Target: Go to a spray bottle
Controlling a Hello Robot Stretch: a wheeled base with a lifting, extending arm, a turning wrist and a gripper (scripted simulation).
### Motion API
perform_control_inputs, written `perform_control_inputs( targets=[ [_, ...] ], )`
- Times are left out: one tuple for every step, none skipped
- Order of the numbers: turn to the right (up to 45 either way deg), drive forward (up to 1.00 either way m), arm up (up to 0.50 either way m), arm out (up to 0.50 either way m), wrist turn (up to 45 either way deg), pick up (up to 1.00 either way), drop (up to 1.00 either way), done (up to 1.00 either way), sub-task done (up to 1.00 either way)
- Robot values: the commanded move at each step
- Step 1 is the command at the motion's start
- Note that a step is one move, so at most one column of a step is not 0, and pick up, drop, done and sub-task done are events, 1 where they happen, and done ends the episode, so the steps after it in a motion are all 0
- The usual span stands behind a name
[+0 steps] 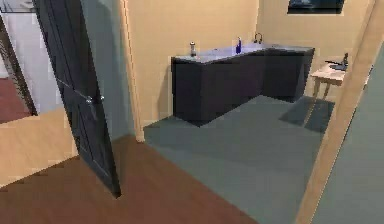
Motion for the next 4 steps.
perform_control_inputs(
  targets=[
    [0.0, 1.0, 0.0, 0.0, 0.0, 0.0, 0.0, 0.0, 0.0],
    [-3.0, 0.0, 0.0, 0.0, 0.0, 0.0, 0.0, 0.0, 0.0],
    [0.0, 0.25, 0.0, 0.0, 0.0, 0.0, 0.0, 0.0, 0.0],
    [45.0, 0.0, 0.0, 0.0, 0.0, 0.0, 0.0, 0.0, 0.0]
  ],
)
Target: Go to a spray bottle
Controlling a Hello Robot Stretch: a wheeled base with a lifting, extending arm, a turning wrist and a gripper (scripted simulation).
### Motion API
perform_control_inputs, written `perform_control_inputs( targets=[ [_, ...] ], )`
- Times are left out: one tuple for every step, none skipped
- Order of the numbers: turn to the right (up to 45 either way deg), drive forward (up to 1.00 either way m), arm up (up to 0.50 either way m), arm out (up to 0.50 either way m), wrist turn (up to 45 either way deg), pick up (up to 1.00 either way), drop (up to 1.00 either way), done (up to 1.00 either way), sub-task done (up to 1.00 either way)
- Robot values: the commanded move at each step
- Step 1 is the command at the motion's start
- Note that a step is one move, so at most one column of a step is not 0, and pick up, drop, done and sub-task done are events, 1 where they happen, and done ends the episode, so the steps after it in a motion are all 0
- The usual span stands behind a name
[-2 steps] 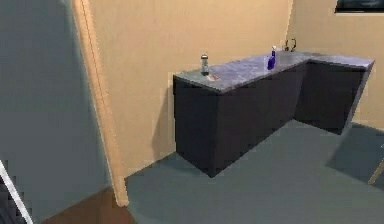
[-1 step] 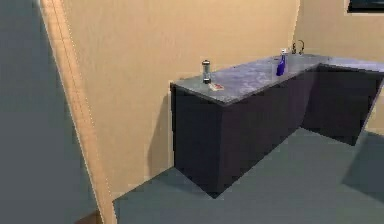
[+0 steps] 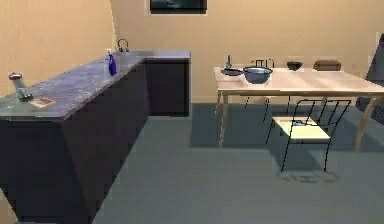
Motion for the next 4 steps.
perform_control_inputs(
  targets=[
    [45.0, 0.0, 0.0, 0.0, 0.0, 0.0, 0.0, 0.0, 0.0],
    [39.0, 0.0, 0.0, 0.0, 0.0, 0.0, 0.0, 0.0, 0.0],
    [0.0, 0.2, 0.0, 0.0, 0.0, 0.0, 0.0, 0.0, 0.0],
    [-45.0, 0.0, 0.0, 0.0, 0.0, 0.0, 0.0, 0.0, 0.0]
  ],
)
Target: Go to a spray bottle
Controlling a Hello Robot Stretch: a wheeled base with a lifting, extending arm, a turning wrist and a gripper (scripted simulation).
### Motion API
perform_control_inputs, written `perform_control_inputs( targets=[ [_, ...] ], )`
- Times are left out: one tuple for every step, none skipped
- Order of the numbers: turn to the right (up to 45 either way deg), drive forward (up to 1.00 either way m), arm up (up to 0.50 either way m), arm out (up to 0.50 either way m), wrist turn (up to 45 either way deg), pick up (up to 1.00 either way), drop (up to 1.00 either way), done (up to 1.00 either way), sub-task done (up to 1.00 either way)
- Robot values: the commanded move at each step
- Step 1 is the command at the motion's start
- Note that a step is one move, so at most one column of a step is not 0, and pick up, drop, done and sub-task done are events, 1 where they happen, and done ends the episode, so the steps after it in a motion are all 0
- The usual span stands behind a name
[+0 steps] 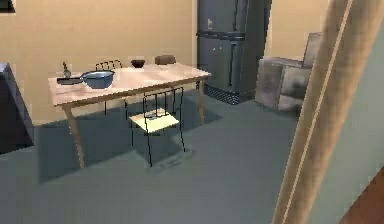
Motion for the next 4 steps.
perform_control_inputs(
  targets=[
    [-45.0, 0.0, 0.0, 0.0, 0.0, 0.0, 0.0, 0.0, 0.0],
    [-6.0, 0.0, 0.0, 0.0, 0.0, 0.0, 0.0, 0.0, 0.0],
    [0.0, 1.0, 0.0, 0.0, 0.0, 0.0, 0.0, 0.0, 0.0],
    [-3.0, 0.0, 0.0, 0.0, 0.0, 0.0, 0.0, 0.0, 0.0]
  ],
)
